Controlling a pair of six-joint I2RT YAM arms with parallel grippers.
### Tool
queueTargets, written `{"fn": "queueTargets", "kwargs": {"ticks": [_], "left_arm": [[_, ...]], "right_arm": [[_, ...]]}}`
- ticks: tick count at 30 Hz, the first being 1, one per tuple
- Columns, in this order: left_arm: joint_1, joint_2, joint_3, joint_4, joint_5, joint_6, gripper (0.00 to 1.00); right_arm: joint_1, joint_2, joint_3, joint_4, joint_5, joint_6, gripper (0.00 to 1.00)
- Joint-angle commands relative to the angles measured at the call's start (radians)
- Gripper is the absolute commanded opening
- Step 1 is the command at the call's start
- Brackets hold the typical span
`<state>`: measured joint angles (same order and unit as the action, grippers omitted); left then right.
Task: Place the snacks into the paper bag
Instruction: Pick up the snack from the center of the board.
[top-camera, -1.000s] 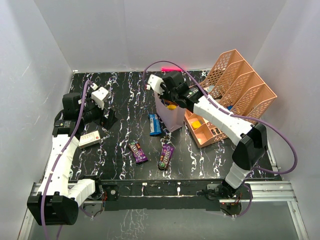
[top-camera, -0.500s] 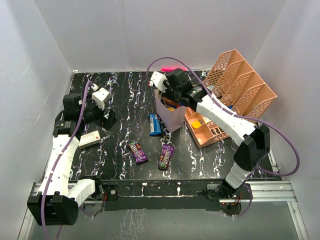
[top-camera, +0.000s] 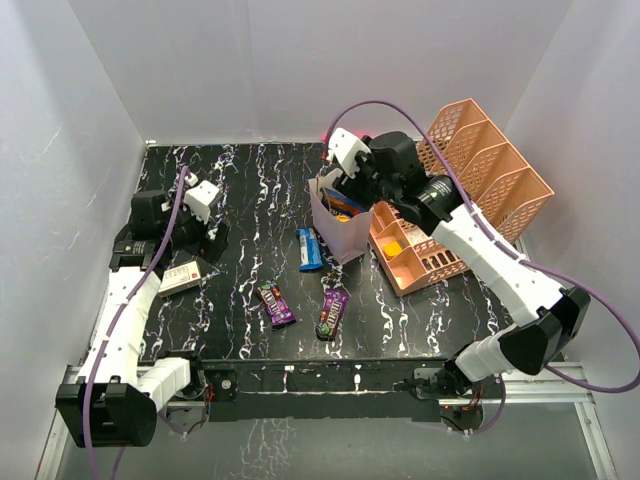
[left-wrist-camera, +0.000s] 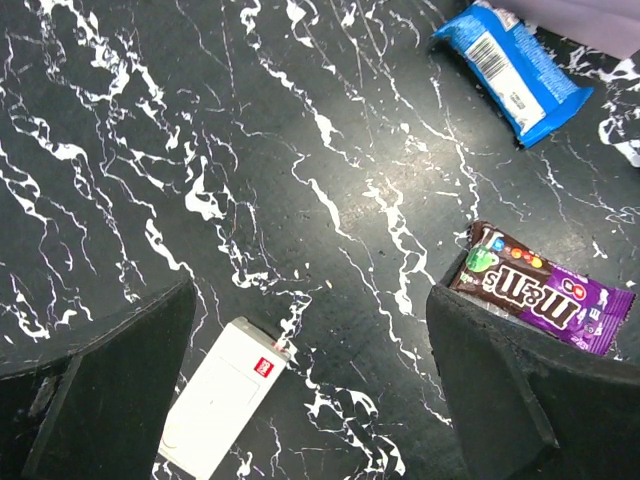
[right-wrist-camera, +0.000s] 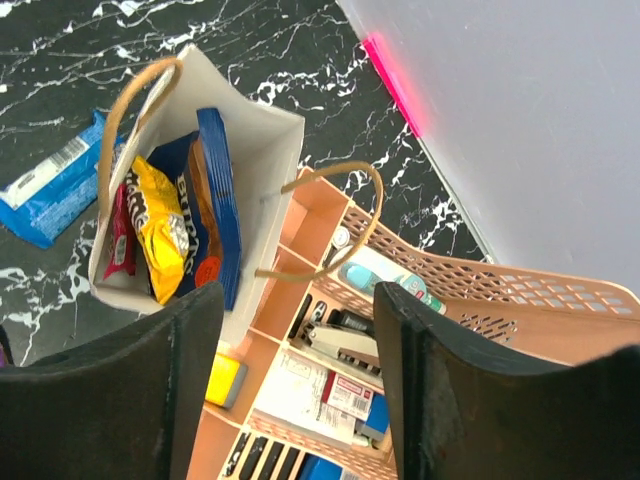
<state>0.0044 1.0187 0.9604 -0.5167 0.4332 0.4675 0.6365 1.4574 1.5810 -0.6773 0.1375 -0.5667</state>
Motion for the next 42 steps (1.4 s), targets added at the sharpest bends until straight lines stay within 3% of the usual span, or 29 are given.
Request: {"fn": "queueTargets", "kwargs": {"ticks": [1,8,16,24,30,42], "left_arm": [[-0.001,0.016,-0.026,0.002,-0.039,-0.02,0.98],[-0.005,0.053,-0.068,-0.054,0.113,0.104,0.98],[-0.064,0.163,-0.099,-0.059,0.201,0.158,0.93],[-0.116,0.373,-0.101,-0.048,0.279,0.143,0.84],[-0.155,0.458,-0.123,0.009,0.315,0.103,0.81],[-0.19,0.587,-0.122,0.024,0.301,0.079,0.64]], "right_arm": [[-0.043,-0.077,-0.048,0.043,-0.065,0.041,0.68],[-0.167,-0.186,-0.13,0.052,-0.209,0.087,0.85],[-0.365,-0.292,-0.26,0.085,-0.403,0.143,0.88],[-0.392,-0.305,-0.303,0.084,-0.413,0.144,0.89],[-0.407,-0.275,-0.297,0.082,-0.446,0.15,0.89],[-0.416,-0.27,-0.321,0.088,-0.469,0.148,0.89]]}}
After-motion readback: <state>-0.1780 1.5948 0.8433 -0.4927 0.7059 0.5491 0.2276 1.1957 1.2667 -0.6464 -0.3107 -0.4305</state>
